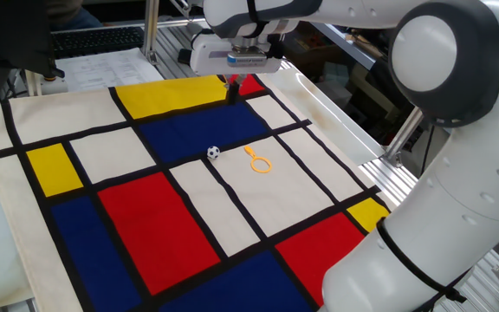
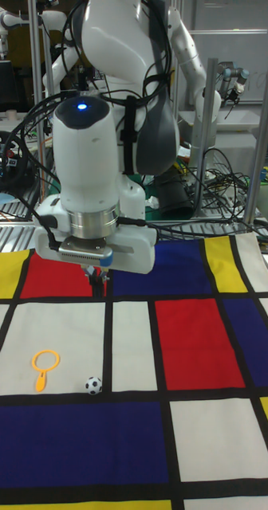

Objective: Attach the bubble ring to the ball

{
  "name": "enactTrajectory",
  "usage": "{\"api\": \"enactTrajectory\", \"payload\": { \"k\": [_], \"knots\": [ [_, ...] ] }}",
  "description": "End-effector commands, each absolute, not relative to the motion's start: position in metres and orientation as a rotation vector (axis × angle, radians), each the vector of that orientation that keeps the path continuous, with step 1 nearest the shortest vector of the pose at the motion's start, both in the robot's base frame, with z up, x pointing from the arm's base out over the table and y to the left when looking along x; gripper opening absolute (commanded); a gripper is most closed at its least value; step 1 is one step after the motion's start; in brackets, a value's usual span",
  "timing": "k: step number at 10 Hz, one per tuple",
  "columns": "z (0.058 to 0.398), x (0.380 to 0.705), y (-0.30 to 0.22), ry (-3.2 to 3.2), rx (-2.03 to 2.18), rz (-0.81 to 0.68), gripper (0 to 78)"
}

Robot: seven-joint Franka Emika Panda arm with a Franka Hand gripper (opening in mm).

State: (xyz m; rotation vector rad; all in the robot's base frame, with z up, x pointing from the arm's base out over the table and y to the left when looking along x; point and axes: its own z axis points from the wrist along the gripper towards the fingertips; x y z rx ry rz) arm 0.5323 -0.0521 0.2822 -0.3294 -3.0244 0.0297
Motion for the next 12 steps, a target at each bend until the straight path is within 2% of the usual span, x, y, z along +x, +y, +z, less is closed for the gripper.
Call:
{"api": "enactTrajectory", "payload": {
  "k": [1, 2, 3, 5, 12],
  "knots": [
    [0.270, 0.536, -0.061, -3.031, -0.313, 0.036, 0.0],
    [0.270, 0.536, -0.061, -3.031, -0.313, 0.036, 0.0],
    [0.248, 0.541, -0.079, -3.054, -0.272, 0.032, 0.0],
    [0.235, 0.549, -0.091, -3.057, -0.246, 0.036, 0.0],
    [0.212, 0.552, -0.113, -3.067, -0.169, 0.037, 0.0]
  ]
}}
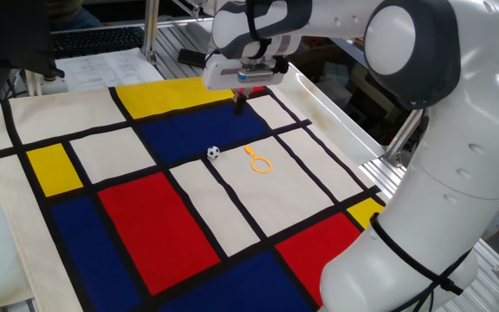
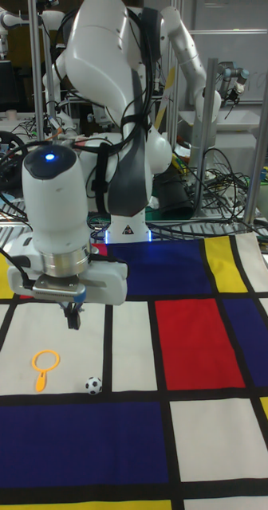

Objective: Attach the bubble ring to the ball

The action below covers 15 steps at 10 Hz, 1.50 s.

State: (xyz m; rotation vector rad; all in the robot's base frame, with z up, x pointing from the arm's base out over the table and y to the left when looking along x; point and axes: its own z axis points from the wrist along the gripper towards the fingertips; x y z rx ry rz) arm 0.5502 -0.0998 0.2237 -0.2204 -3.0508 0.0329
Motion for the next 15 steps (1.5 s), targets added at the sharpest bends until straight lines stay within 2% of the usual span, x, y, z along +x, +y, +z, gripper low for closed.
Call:
{"api": "enactTrajectory", "payload": {
  "k": [1, 15],
  "knots": [
    [0.207, 0.552, -0.116, -3.071, -0.161, 0.037, 0.0],
    [0.175, 0.557, -0.134, -3.109, -0.109, 0.032, 0.0]
  ]
}}
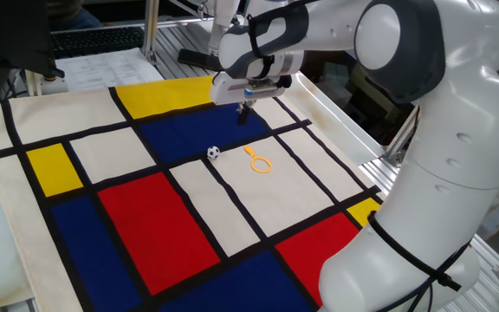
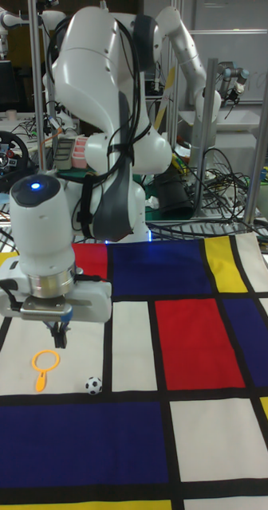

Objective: Attach the bubble ring to the ball

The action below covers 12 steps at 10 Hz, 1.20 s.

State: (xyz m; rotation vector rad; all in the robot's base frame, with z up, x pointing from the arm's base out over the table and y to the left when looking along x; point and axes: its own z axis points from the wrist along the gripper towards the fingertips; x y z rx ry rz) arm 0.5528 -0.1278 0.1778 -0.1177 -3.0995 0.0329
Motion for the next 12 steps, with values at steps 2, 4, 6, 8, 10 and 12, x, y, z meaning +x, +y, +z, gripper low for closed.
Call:
{"api": "enactTrajectory", "payload": {
  "k": [2, 4, 6, 8, 10, 12],
  "knots": [
    [0.1749, 0.5563, -0.1345, -3.115, -0.115, 0.031, 0.0],
    [0.1746, 0.5557, -0.1348, -3.115, -0.098, 0.033, 0.0],
    [0.1743, 0.5556, -0.1348, -3.124, -0.086, 0.039, 0.0],
    [0.1743, 0.5556, -0.1348, -3.140, -0.122, 0.061, 0.0],
    [0.1743, 0.5556, -0.1348, -3.128, -0.197, 0.137, 0.0],
    [0.1743, 0.5556, -0.1348, -3.063, -0.245, 0.139, 0.0]
  ]
}}
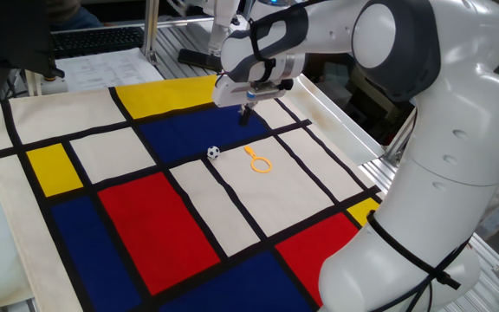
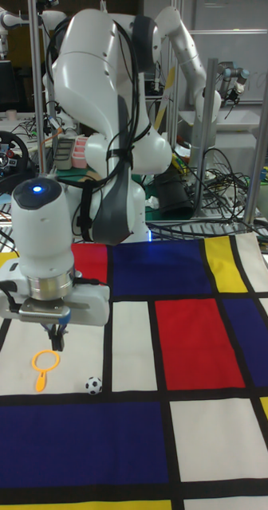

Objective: Attach the bubble ring to the ball

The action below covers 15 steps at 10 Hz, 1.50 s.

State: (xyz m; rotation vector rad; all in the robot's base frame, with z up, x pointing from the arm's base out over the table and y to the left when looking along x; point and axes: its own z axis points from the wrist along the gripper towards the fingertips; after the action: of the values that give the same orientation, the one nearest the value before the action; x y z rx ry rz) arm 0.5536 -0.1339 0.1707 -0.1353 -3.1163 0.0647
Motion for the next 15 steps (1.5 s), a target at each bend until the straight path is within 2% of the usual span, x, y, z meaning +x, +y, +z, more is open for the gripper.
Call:
{"api": "enactTrajectory", "payload": {
  "k": [1, 3, 7, 15],
  "knots": [
    [0.174, 0.556, -0.135, -3.050, -0.244, 0.140, 0.0],
    [0.173, 0.554, -0.135, -3.043, -0.232, 0.131, 0.0],
    [0.153, 0.528, -0.138, -3.078, -0.226, 0.130, 0.0],
    [0.118, 0.517, -0.162, -3.093, -0.162, 0.104, 0.0]
  ]
}}
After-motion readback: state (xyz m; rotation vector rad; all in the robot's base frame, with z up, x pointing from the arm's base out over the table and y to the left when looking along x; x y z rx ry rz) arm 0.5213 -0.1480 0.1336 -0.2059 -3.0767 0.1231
